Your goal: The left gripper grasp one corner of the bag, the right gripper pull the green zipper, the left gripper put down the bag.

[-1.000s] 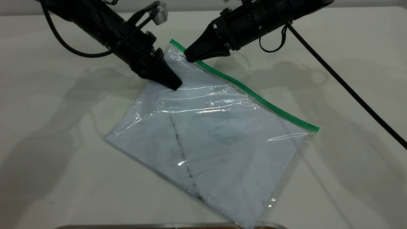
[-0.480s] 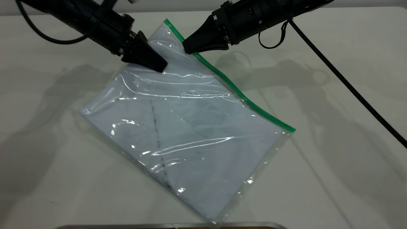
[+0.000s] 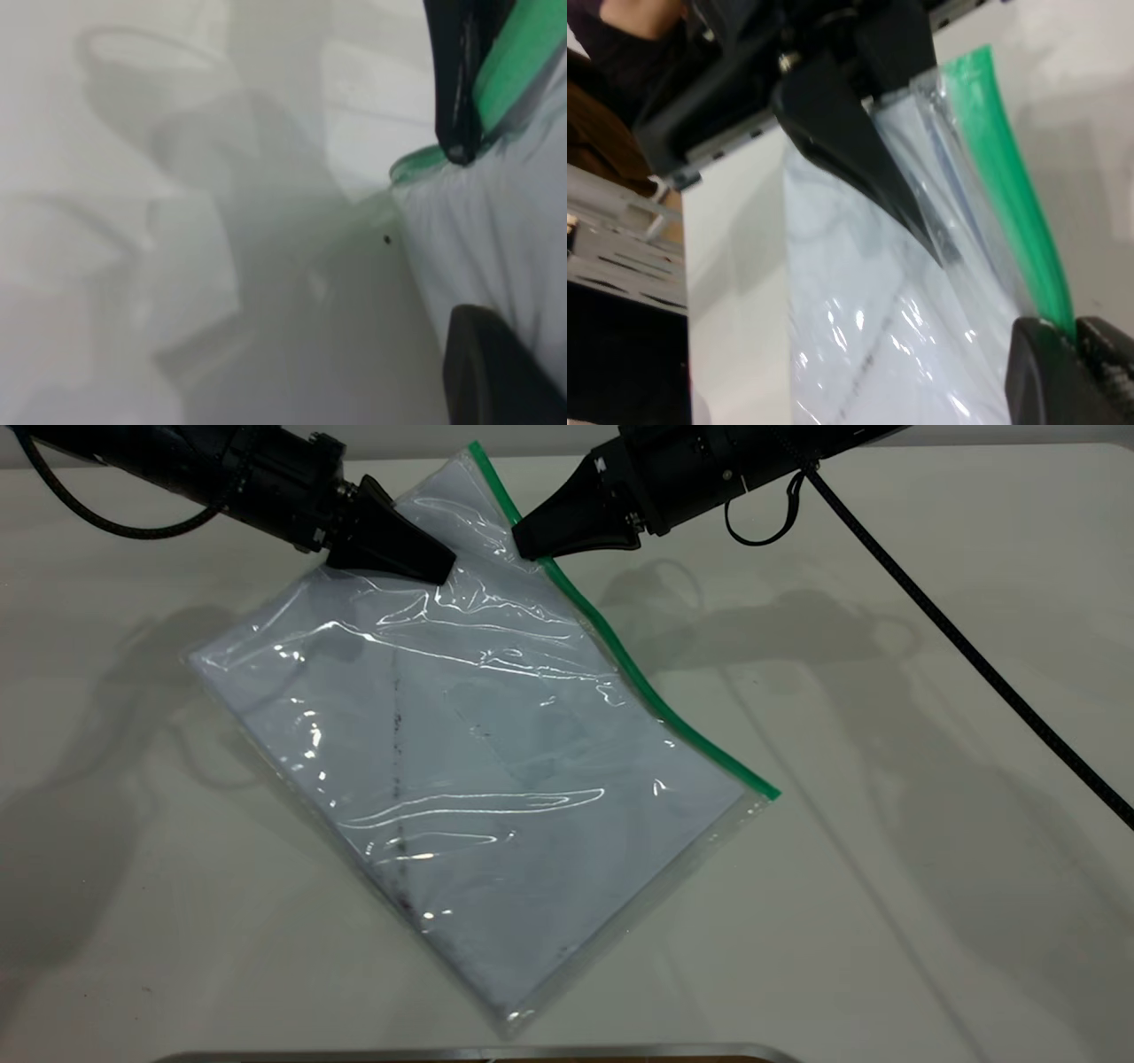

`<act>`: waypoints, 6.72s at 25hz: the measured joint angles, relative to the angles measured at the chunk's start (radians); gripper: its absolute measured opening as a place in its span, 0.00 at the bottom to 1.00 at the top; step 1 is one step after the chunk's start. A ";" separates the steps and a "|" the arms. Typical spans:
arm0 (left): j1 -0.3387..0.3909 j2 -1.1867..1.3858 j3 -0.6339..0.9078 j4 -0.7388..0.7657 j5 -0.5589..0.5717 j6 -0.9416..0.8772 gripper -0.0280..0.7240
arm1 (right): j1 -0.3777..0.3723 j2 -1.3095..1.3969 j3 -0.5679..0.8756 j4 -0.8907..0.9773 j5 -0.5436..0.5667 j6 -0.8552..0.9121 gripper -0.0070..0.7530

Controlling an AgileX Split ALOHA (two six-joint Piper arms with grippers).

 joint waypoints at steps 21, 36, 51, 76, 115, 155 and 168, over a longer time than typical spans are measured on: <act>0.057 0.005 0.003 -0.162 0.007 0.085 0.10 | 0.004 -0.012 -0.004 -0.175 -0.120 0.012 0.07; 0.072 0.017 0.005 -0.229 0.010 0.095 0.10 | -0.002 -0.019 -0.012 -0.405 -0.139 0.116 0.09; 0.082 -0.003 0.007 -0.273 -0.002 0.088 0.10 | -0.025 -0.019 -0.011 -0.434 -0.233 0.141 0.11; 0.132 -0.114 0.004 -0.196 0.000 -0.123 0.10 | -0.126 -0.058 0.000 -0.553 -0.109 0.224 0.29; 0.093 -1.049 0.014 0.418 -0.004 -1.004 0.68 | -0.104 -1.919 0.510 -1.207 0.141 1.158 0.43; 0.091 -2.416 1.315 1.100 0.002 -1.693 0.67 | -0.104 -2.613 1.515 -1.354 0.037 1.275 0.43; 0.051 -2.424 1.318 1.103 -0.001 -1.697 0.67 | -0.140 -2.764 1.515 -1.354 0.041 1.275 0.43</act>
